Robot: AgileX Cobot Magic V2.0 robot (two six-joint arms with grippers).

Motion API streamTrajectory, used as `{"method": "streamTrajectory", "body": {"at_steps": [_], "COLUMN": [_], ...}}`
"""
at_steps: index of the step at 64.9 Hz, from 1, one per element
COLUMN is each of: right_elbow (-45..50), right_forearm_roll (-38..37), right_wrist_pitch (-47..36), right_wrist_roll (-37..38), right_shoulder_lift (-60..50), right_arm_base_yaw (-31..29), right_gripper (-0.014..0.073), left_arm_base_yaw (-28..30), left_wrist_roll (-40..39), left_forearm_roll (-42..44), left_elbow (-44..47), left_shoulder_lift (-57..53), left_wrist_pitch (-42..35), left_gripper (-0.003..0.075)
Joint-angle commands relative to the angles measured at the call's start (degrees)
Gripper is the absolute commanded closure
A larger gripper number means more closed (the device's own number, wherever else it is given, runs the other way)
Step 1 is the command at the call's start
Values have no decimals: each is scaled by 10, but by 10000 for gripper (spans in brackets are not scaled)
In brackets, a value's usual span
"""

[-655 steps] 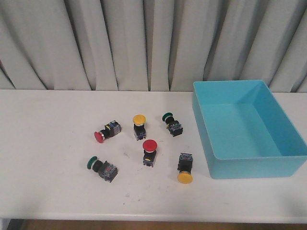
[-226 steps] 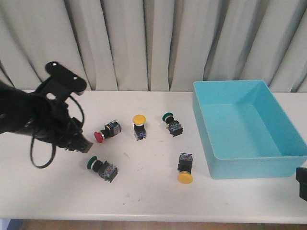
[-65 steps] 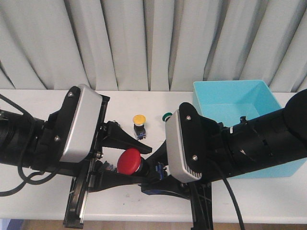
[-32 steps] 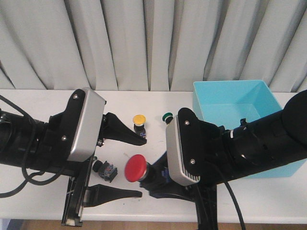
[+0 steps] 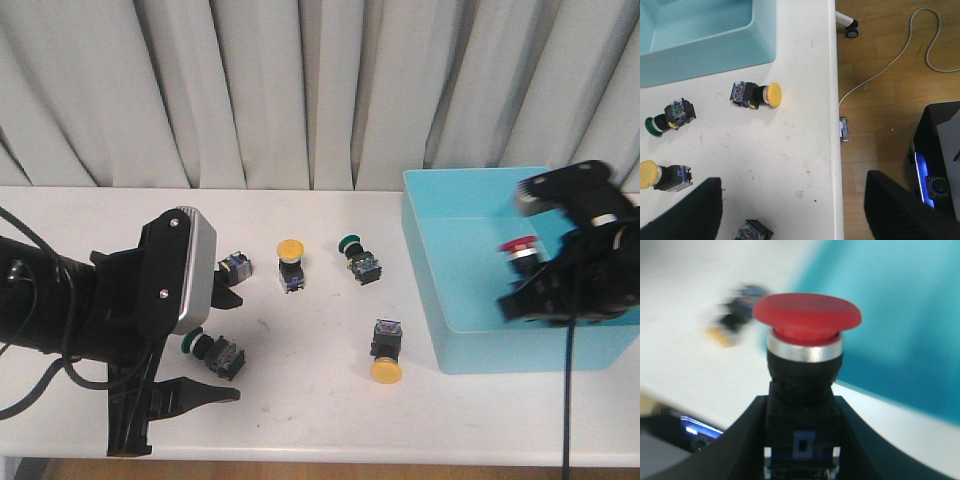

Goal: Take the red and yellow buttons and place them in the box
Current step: 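Carry the red button with the right gripper into the blue box and release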

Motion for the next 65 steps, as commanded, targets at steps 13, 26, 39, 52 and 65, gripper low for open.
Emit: {"method": "streamTrajectory", "body": {"at_steps": [13,26,39,52,65], "right_elbow": [-111,-179,-240,-268,-272], "right_forearm_roll": [-38,-40,-40,-39,-39], "right_wrist_pitch": [25,18,43,74,87], "right_wrist_roll": [58,51,51,52,56], "right_shoulder_lift": [121,224,306,367,394], "right_arm_base_yaw": [-92,-88,-88,-88,-88], "right_gripper": [403,397,392,386,343], "left_arm_base_yaw": [0,0,0,0,0], "left_wrist_roll": [-11,-11,-11,-11,-11], "left_forearm_roll": [-21,-21,-21,-21,-21], "left_elbow": [-12,-12,-12,-12,-12], "left_shoulder_lift": [-14,-14,-14,-14,-14], "left_wrist_pitch": [-16,-16,-16,-16,-16], "left_gripper": [164,164,164,164,164]}}
